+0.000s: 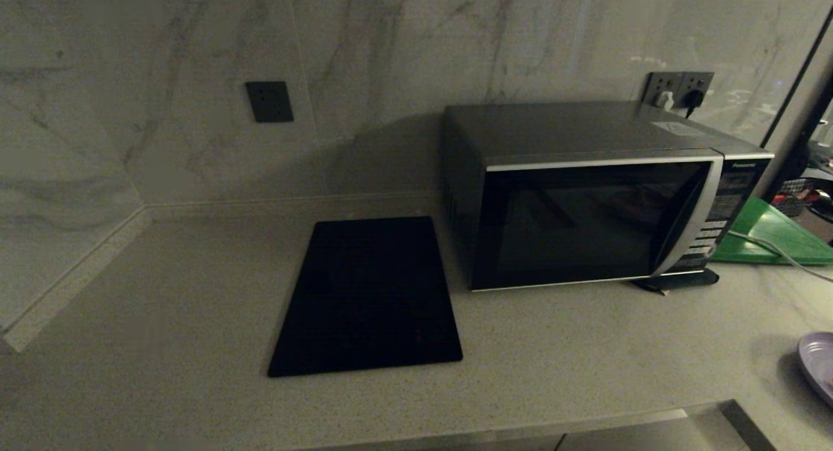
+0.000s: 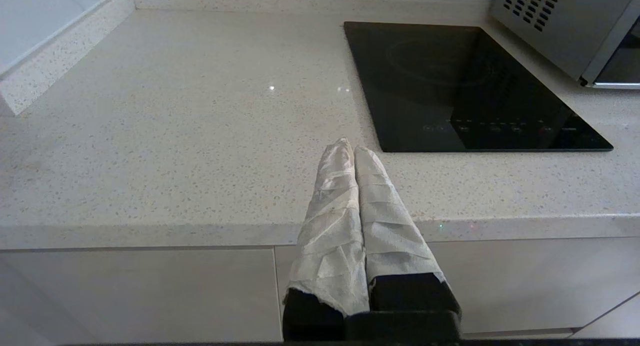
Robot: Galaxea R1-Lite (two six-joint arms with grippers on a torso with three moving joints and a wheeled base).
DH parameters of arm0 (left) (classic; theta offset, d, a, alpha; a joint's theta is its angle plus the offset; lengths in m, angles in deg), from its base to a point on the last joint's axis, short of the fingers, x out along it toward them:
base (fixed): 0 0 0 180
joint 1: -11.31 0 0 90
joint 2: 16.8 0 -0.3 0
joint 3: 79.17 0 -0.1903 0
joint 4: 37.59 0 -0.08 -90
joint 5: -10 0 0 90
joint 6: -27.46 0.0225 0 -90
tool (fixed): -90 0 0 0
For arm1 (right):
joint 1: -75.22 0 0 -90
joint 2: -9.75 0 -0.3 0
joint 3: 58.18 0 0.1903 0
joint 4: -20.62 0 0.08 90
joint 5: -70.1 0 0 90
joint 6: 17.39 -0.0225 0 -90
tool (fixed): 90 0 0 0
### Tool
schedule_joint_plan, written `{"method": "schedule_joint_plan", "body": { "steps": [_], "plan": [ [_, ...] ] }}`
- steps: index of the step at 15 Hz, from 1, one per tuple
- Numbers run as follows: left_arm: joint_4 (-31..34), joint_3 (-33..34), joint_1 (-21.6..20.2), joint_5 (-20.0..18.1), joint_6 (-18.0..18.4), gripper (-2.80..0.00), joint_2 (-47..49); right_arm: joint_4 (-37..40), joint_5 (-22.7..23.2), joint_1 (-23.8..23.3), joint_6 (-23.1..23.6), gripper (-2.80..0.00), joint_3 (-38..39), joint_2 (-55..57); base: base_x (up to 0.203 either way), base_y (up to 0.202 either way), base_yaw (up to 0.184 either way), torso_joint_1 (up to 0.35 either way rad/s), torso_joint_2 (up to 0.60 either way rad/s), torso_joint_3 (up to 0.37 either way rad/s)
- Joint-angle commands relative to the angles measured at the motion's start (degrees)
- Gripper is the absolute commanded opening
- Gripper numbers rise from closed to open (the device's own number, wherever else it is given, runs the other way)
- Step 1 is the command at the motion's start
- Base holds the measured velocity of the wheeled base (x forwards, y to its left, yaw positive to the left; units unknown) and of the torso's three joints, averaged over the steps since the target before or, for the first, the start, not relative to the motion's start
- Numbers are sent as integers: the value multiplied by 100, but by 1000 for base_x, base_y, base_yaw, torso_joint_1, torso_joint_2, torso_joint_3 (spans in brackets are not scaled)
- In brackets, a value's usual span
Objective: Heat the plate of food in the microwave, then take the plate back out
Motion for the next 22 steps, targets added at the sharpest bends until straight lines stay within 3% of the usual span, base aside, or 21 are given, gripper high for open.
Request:
{"method": "schedule_joint_plan", "body": {
  "steps": [1,5,7,22],
  "plan": [
    [-5,0,-2,4,-2,-280,9,0,11,5,0,-280,24,2,0,0,0,0,0,0],
    [-5,0,-2,4,-2,-280,9,10,-318,5,-22,-280,251,5,0,0,0,0,0,0],
    [-5,0,-2,4,-2,-280,9,6,-403,2,-445,-280,235,11,0,0,0,0,0,0],
    [-5,0,-2,4,-2,-280,9,0,-411,5,-462,-280,235,2,0,0,0,0,0,0]
  ]
}}
